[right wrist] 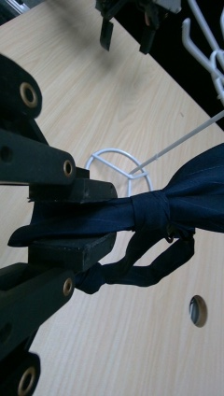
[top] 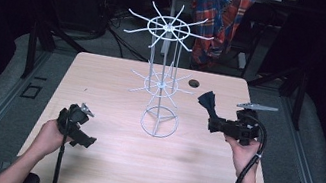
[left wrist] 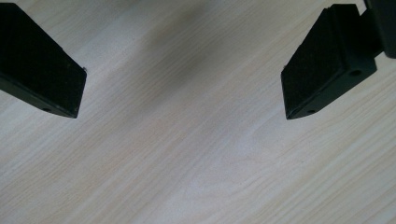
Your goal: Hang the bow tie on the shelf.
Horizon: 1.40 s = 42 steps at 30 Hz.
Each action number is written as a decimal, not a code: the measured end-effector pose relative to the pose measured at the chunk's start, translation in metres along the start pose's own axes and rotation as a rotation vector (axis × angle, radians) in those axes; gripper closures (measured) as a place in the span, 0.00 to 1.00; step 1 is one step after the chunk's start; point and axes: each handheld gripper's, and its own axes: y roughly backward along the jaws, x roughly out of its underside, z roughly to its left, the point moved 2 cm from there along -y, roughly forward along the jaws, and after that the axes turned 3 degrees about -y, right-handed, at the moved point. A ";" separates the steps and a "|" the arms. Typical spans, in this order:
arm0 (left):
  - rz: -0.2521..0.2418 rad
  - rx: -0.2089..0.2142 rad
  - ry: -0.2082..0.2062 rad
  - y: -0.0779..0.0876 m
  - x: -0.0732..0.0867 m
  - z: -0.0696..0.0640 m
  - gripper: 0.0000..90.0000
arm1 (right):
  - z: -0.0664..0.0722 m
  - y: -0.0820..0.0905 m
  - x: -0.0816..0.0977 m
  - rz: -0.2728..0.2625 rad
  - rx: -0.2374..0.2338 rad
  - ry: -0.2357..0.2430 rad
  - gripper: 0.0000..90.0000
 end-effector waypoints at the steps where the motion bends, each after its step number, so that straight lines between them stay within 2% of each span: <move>1: 0.002 0.003 -0.001 0.000 0.000 0.000 0.00 | 0.001 0.001 -0.002 -0.005 0.004 0.005 0.83; 4: 0.006 0.007 -0.008 -0.001 -0.001 -0.001 0.00 | 0.005 0.003 -0.007 -0.029 0.013 0.011 0.83; 11: 0.005 0.007 -0.008 -0.001 -0.001 -0.001 0.00 | 0.011 0.006 -0.018 -0.063 -0.012 0.011 0.83; 21: 0.003 0.007 -0.008 -0.001 0.000 -0.001 0.00 | 0.025 0.002 -0.024 -0.066 -0.015 0.050 0.83; 32: 0.006 0.007 -0.007 -0.001 0.000 -0.001 0.00 | 0.042 -0.005 -0.030 -0.069 -0.044 0.080 0.83; 42: 0.011 0.011 -0.013 -0.002 0.000 -0.001 0.00 | 0.048 -0.015 -0.029 -0.044 -0.064 0.113 0.83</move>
